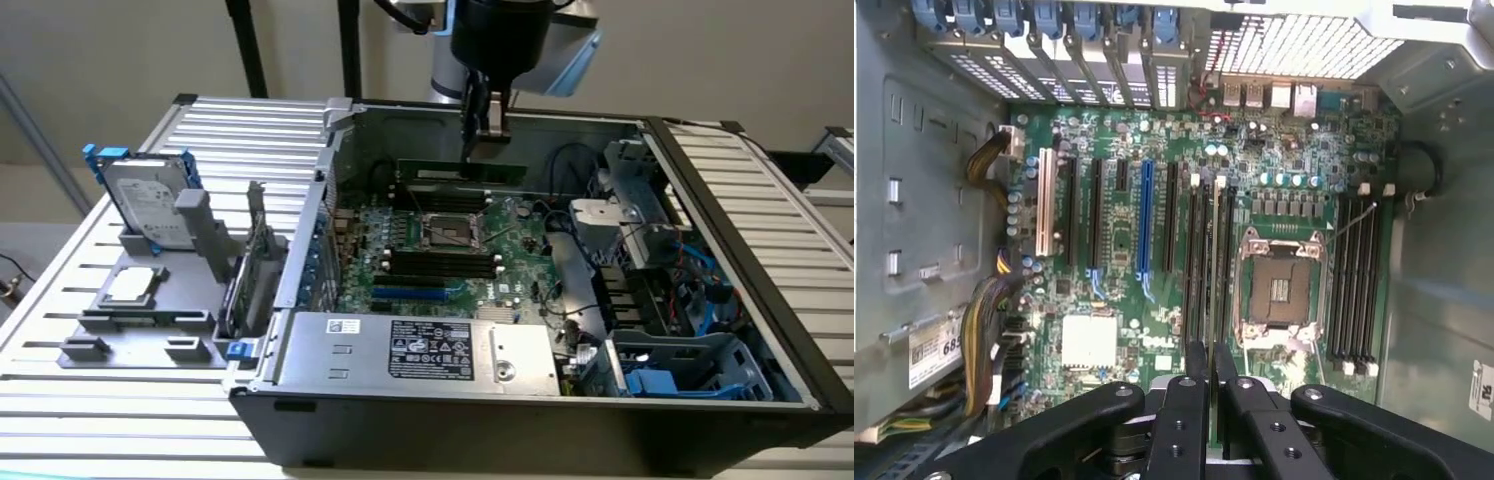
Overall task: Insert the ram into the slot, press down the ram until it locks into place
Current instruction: 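Insert the ram into the slot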
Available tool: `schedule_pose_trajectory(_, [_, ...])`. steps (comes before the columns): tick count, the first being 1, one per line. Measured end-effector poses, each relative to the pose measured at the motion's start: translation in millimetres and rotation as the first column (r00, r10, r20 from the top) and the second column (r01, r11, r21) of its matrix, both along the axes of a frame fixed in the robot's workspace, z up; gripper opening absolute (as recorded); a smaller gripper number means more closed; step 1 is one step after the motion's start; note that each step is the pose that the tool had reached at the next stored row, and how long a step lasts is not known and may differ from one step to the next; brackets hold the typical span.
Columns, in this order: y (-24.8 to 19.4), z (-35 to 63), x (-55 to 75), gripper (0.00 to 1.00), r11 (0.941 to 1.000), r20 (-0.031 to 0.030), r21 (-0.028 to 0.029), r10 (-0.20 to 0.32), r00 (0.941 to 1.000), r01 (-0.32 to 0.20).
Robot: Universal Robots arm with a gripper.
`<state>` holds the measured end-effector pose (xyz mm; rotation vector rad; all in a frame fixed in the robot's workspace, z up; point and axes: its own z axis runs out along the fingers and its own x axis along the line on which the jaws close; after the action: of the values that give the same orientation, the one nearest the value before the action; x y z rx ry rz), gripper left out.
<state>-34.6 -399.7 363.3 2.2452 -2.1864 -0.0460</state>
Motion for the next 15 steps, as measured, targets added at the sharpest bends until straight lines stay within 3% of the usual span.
schedule_pose_trajectory(15, [0.1,-27.3,-3.9,0.14,1.0000,0.0001,0.0002,-0.001,1.0000,0.001])
